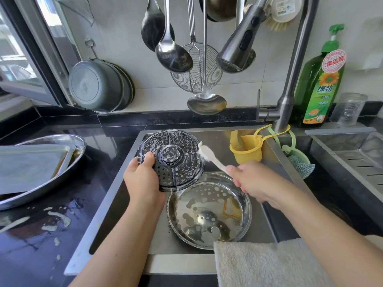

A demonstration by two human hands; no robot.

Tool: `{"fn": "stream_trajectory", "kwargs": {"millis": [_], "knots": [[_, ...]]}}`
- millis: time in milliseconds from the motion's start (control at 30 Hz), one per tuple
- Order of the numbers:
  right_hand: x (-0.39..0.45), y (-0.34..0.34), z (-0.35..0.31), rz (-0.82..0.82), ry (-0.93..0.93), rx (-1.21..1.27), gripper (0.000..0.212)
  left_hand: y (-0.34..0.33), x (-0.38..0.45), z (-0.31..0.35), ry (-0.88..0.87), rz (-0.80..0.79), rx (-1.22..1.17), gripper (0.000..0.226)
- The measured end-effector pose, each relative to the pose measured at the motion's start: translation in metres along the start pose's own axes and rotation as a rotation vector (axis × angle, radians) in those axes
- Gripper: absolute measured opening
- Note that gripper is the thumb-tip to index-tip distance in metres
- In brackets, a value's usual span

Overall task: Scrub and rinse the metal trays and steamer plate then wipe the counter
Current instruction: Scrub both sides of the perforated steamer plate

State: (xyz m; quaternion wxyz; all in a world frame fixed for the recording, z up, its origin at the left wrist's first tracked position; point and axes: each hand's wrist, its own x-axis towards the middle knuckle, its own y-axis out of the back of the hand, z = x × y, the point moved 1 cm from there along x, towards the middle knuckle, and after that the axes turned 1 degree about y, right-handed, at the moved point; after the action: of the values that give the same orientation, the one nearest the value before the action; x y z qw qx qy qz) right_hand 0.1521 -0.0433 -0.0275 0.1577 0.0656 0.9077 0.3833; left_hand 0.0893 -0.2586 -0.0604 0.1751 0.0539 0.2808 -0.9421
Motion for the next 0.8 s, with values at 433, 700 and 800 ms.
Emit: {"fn": "stream_trajectory", "kwargs": {"millis": [433,700,800], "knots": [[-0.005,0.002,-0.006,0.008,0.041,-0.017,0.05,-0.007,-0.004,-0.003,-0.174,-0.103,0.189,0.012],[0.001,0.002,-0.009,0.041,0.073,-0.093,0.05,-0.006,-0.005,-0.004,-0.2,-0.14,0.207,0.012],[-0.008,-0.012,-0.007,-0.126,0.089,-0.148,0.05,-0.005,-0.005,-0.003,-0.207,-0.129,0.197,0.011]]}}
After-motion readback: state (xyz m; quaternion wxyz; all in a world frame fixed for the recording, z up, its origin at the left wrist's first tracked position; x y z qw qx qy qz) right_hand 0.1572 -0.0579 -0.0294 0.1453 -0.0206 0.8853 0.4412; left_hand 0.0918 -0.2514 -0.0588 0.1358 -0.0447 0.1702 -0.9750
